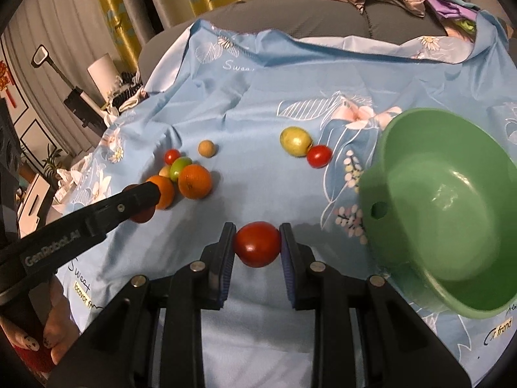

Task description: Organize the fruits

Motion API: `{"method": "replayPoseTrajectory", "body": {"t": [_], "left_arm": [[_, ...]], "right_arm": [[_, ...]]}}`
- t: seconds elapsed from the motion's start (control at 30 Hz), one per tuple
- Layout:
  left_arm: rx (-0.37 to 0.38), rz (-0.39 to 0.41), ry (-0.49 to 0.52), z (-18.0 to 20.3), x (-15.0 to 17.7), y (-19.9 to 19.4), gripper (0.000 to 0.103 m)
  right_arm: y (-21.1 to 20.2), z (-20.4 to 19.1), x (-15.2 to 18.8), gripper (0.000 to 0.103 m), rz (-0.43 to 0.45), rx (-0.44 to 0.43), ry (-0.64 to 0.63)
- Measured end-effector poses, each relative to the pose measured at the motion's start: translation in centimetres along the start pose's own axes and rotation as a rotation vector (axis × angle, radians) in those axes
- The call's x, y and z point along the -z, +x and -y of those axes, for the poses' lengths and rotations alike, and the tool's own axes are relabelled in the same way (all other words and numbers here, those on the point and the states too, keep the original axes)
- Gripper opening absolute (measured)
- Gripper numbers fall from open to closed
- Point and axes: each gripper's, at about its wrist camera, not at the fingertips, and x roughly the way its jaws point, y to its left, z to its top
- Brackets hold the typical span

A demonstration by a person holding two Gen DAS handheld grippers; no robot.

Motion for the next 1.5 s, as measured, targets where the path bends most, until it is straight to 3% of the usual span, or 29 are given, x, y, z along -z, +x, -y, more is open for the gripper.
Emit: {"method": "replayPoseTrajectory", "body": {"t": [0.23,0.87,1.5], "left_arm": [[0.007,0.056,0.037,1.4,0.0,-1.6,0.028],[0.01,0.087,0.15,7.1,0.8,-1.5,0.028],[0.077,0.081,0.349,16.7,1.8,1.5,0.028]], "right_arm": [[-2.0,0.7,-0.2,0.028,0.058,0.003,0.018],[-6.8,5.3,-0.5,0.028,0.212,0.005,0.165],[-10.7,13.8,1.0,0.028,0.318,0.136,0.415]]}}
